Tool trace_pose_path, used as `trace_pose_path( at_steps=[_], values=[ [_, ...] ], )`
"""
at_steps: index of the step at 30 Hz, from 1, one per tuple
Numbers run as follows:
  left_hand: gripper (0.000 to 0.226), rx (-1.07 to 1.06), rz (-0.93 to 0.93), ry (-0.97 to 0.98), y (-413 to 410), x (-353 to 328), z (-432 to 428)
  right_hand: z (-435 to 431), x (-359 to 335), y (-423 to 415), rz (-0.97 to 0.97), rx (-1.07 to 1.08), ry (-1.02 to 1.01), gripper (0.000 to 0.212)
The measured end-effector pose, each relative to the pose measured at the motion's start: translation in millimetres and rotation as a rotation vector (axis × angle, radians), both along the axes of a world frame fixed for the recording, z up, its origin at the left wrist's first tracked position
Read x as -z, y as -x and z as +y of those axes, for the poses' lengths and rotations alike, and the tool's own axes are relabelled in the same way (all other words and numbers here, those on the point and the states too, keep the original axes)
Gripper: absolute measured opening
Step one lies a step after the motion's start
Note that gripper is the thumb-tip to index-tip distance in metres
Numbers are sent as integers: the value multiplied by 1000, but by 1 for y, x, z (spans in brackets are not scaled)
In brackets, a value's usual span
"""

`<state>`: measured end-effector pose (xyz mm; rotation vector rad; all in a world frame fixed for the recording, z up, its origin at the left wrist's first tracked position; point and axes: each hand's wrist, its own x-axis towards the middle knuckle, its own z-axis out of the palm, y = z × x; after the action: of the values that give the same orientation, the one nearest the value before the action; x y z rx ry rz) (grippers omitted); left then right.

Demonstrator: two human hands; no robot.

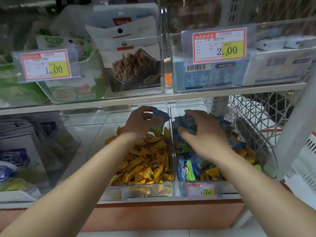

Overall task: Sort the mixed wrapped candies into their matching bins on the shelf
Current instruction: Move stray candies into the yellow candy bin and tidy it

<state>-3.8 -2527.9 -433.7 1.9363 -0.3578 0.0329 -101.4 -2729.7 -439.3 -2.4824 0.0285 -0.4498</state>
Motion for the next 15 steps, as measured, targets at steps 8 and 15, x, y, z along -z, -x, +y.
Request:
trace_pose_path(
  at_steps=[8,15],
  values=[
    [47,135,272,512,73,-2,-20,46,-5,26,-74,-126,-620,48],
    [36,64,224,365,76,4,-9,31,-6,28,-137,-181,-593,36]
  ],
)
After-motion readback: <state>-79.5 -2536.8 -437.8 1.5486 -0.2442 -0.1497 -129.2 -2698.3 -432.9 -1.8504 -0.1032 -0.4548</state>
